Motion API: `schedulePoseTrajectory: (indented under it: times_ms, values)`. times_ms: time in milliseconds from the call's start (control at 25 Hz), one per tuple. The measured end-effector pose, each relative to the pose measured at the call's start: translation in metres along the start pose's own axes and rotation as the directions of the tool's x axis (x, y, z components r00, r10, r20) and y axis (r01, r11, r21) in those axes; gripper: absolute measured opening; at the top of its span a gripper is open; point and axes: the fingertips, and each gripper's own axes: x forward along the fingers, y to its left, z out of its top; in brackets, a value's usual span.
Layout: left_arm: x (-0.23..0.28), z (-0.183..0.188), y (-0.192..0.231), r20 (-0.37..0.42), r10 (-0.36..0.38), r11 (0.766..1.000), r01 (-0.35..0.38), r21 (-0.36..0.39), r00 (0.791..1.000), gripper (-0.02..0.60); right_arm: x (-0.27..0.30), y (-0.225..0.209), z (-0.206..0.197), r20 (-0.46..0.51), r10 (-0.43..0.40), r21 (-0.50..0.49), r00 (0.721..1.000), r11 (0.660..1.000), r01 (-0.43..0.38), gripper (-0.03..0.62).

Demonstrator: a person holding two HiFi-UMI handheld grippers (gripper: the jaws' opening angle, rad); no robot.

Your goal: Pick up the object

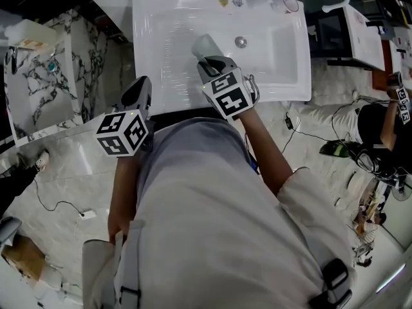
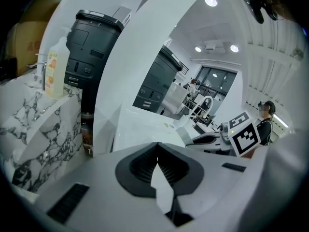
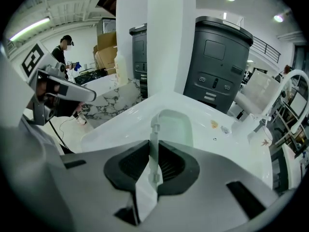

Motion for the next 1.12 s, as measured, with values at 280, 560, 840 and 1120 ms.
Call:
schedulePoseTrajectory:
  times_ms: [280,560,840,1120]
  values:
    - [-0.009,0.004,0.006,0.03,0.011,1.0,-0.01,-0.02,0.999,0.0,-0.013,-0.001,0.012,0.055,0.004,0.05,0.998,0.999,-0.007,0.057]
    - [-0.017,0.007,0.009,0.046,0.026,0.999,-0.025,-0.024,0.999,0.001,-0.036,-0.004,0.023,0.137,-0.016,0.097,0.99,0.995,0.003,0.055]
    - [-0.03,0.009,0.01,0.071,0.054,0.998,-0.053,-0.016,0.996,0.001,-0.048,0.004,0.027,0.192,-0.006,0.087,0.981,0.996,-0.01,0.052]
    - [-0.039,0.009,0.008,0.085,0.071,0.997,-0.071,0.001,0.994,0.001,-0.055,0.011,0.029,0.227,0.011,0.092,0.974,0.995,-0.033,0.051]
